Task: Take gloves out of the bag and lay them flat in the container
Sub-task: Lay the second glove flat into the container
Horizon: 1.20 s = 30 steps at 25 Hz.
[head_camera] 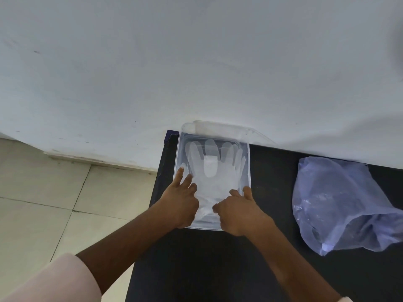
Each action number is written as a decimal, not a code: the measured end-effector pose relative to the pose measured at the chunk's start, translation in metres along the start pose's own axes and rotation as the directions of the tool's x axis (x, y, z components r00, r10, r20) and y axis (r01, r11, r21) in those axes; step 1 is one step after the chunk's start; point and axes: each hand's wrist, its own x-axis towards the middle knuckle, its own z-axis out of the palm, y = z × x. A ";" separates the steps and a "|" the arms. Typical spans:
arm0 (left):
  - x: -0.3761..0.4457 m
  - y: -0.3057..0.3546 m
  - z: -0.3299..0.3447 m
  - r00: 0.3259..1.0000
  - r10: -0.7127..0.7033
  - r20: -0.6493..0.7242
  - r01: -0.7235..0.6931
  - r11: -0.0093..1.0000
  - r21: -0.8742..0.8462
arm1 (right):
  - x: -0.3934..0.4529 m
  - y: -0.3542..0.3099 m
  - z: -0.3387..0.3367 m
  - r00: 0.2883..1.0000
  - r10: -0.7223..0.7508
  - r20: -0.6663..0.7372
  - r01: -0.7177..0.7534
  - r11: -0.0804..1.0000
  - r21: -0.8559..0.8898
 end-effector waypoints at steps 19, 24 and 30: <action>0.017 -0.011 -0.023 0.990 -0.118 -0.073 0.109 0.988 -0.111 | 0.084 0.015 -0.032 0.922 0.258 -0.288 -0.069 0.842 0.535; 0.008 -0.028 -0.032 0.945 -0.145 -0.294 0.040 0.941 -0.336 | 0.080 0.018 -0.024 0.815 0.341 -0.468 -0.003 0.810 0.586; 0.007 -0.061 -0.040 0.741 -0.415 -0.528 -0.100 0.709 -0.698 | 0.058 0.007 0.016 0.976 0.039 -0.213 0.076 0.861 0.503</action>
